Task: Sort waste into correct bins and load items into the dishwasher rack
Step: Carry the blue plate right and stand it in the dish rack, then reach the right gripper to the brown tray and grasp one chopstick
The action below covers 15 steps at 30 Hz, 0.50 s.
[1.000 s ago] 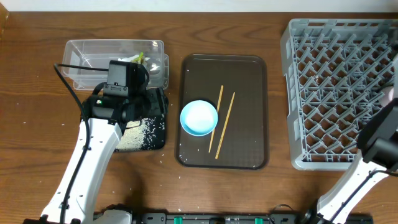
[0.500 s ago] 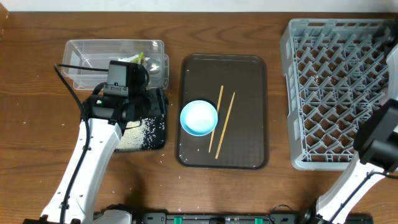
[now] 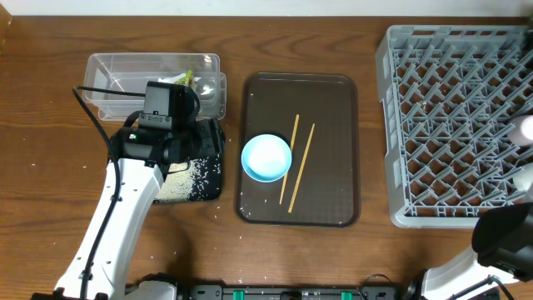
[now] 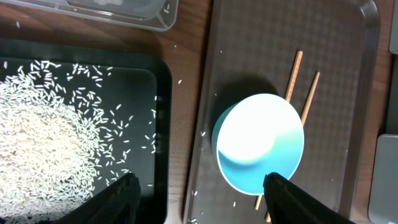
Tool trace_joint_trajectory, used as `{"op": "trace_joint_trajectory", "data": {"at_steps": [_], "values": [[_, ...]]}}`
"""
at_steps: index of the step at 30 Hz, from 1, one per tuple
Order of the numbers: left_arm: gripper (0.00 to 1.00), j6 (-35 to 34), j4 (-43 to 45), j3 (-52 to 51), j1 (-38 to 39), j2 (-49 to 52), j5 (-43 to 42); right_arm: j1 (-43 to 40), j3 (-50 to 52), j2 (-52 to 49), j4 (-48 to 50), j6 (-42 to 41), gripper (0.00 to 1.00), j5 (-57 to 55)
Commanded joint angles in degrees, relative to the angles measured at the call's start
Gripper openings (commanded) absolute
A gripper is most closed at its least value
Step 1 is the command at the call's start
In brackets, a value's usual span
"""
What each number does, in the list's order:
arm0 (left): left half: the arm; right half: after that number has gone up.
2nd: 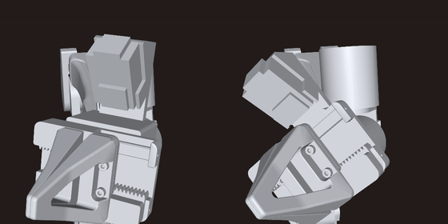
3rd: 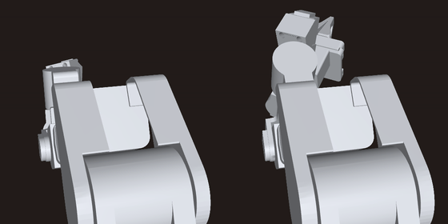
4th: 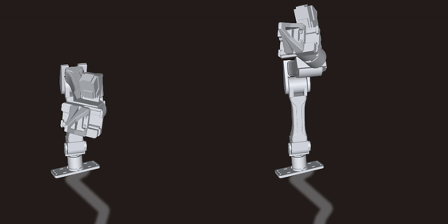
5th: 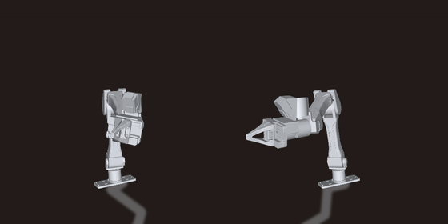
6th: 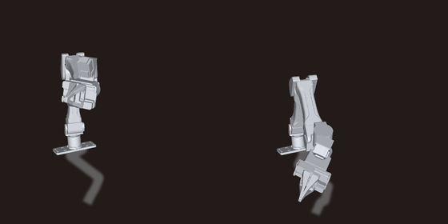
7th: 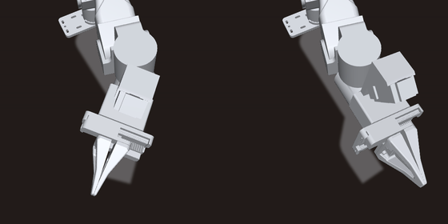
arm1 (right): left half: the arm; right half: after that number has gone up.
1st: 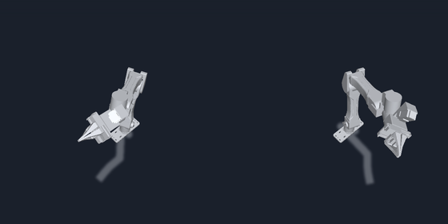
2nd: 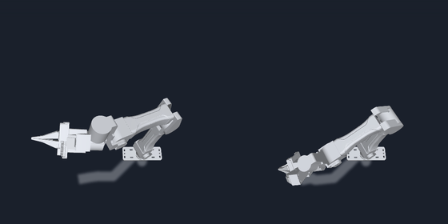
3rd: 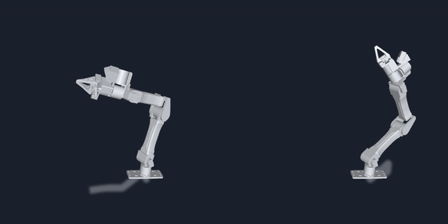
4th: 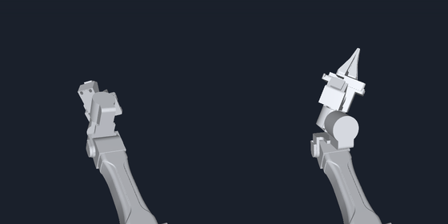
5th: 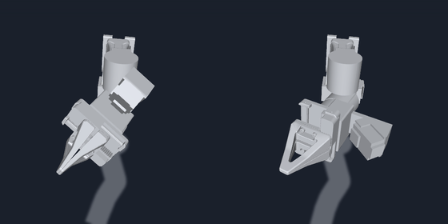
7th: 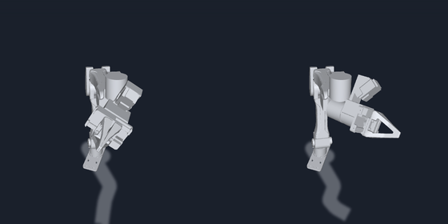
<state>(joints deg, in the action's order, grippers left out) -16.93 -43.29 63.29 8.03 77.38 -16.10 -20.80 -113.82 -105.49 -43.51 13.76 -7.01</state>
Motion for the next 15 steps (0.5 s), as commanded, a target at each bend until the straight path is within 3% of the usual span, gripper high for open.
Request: {"op": "trace_joint_trajectory", "data": {"at_steps": [1,8,13,15], "values": [[0.67,-0.72,-0.17,0.33,-0.13,0.09,0.74,3.1,0.35,-1.31,-3.3,-5.38,0.79,7.78],[0.67,-0.72,-0.15,0.33,-0.13,0.09,0.76,10.08,0.35,-1.31,-12.79,-6.27,0.8,13.4],[0.67,-0.72,-0.17,0.33,-0.13,0.09,0.76,16.9,0.37,-1.36,-21.38,-11.69,0.79,19.87],[0.67,-0.72,-0.17,0.31,-0.13,0.09,0.76,19.65,0.5,-1.44,-24.11,-14.32,0.75,21.03]]}}
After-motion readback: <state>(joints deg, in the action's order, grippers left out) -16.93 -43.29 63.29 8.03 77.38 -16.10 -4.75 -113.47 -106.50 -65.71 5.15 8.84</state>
